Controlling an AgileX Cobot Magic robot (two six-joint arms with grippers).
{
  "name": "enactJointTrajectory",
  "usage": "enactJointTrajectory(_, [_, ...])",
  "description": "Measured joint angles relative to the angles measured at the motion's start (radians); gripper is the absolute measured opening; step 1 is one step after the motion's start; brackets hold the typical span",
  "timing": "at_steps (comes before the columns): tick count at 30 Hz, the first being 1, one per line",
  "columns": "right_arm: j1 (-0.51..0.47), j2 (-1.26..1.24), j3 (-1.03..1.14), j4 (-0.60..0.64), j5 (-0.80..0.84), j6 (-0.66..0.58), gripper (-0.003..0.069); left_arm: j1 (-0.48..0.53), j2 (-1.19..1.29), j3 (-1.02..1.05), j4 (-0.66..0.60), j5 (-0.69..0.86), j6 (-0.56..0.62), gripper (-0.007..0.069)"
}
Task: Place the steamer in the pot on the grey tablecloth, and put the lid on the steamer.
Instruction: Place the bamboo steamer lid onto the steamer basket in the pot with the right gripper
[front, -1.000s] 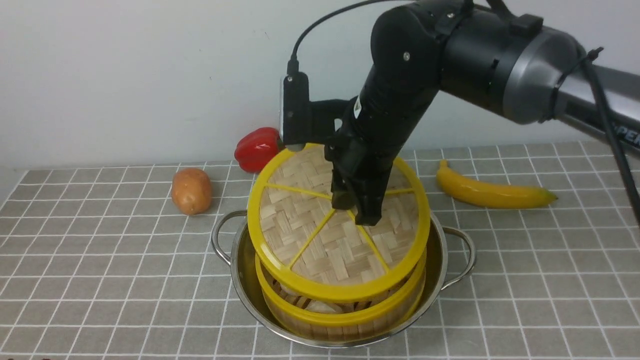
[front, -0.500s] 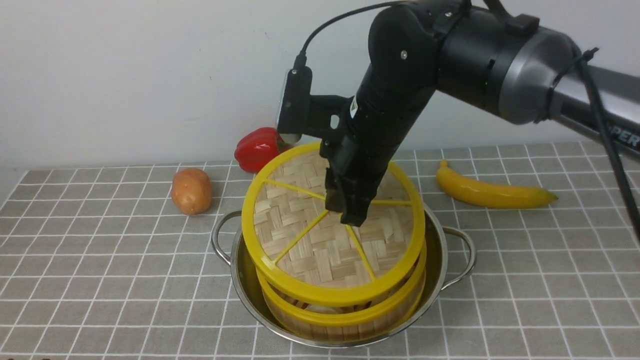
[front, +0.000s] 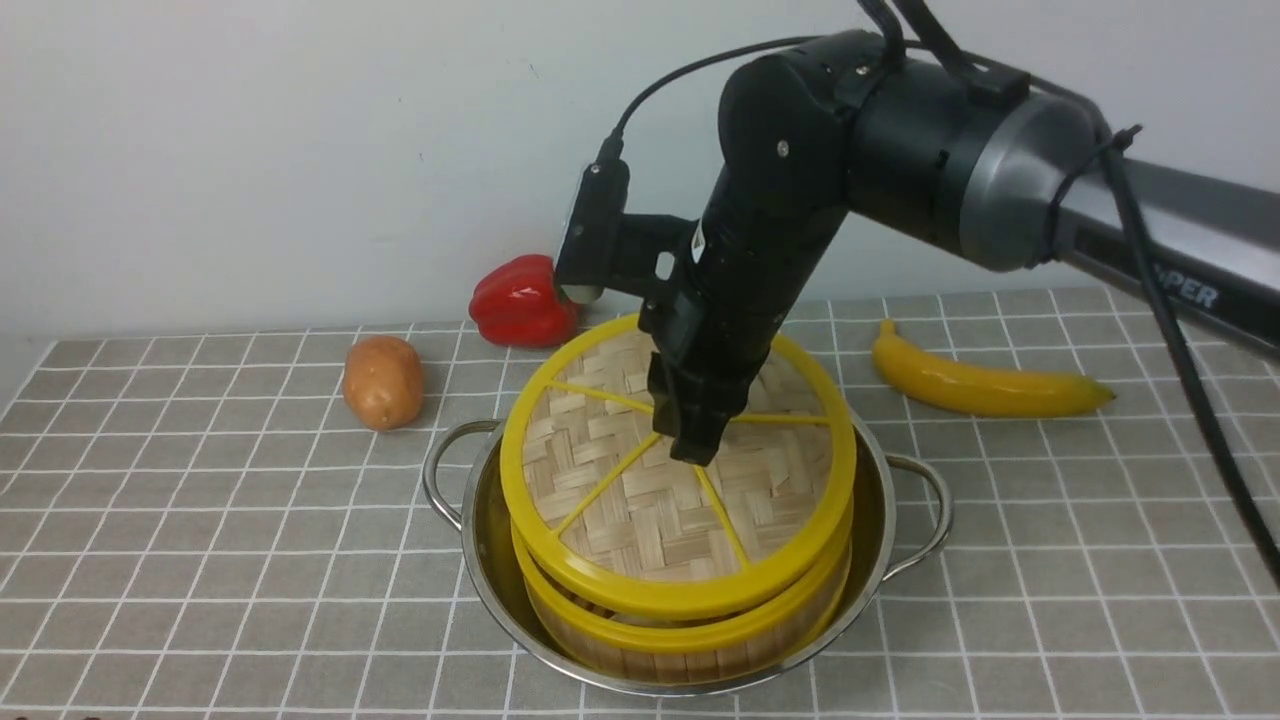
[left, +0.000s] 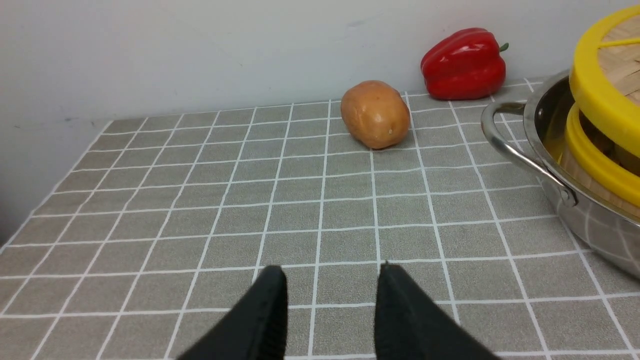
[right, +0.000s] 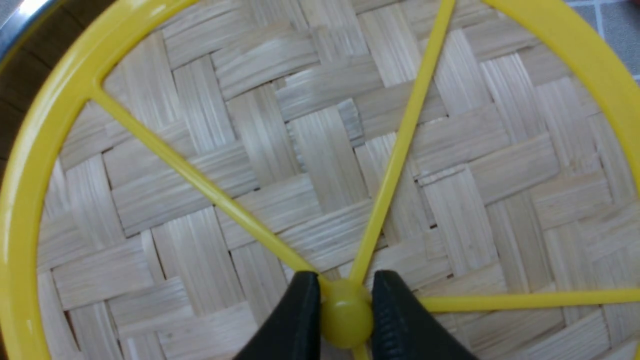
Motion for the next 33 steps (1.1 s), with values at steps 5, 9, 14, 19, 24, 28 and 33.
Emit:
enactJointTrajectory(5, [0.000,0.000,0.000,0.001,0.000,0.016,0.0146,0.000,0.000,0.000,0.000,0.000,0.000,0.0243])
enactJointTrajectory(9, [0.000,-0.015,0.000,-0.008,0.008,0.029,0.0146,0.000,0.000,0.000,0.000,0.000,0.000,0.0243])
enactJointTrajectory(14, [0.000,-0.081,0.000,-0.011,0.021,0.122,0.0146,0.000,0.000,0.000,0.000,0.000,0.000,0.0243])
enactJointTrajectory(19, [0.000,-0.132,0.000,-0.011,0.022,0.314,0.0146,0.000,0.000,0.000,0.000,0.000,0.000,0.0243])
enactJointTrajectory(24, [-0.001,-0.234,0.000,0.002,0.024,0.632,0.0146,0.000,0.000,0.000,0.000,0.000,0.000,0.0243])
enactJointTrajectory(28, [-0.001,-0.343,0.053,0.098,0.016,0.764,0.0146,0.000,0.000,0.000,0.000,0.000,0.000,0.0243])
enactJointTrajectory(33, [0.000,-0.458,0.252,0.150,0.025,0.818,0.0146,0.000,0.000,0.000,0.000,0.000,0.000,0.0243])
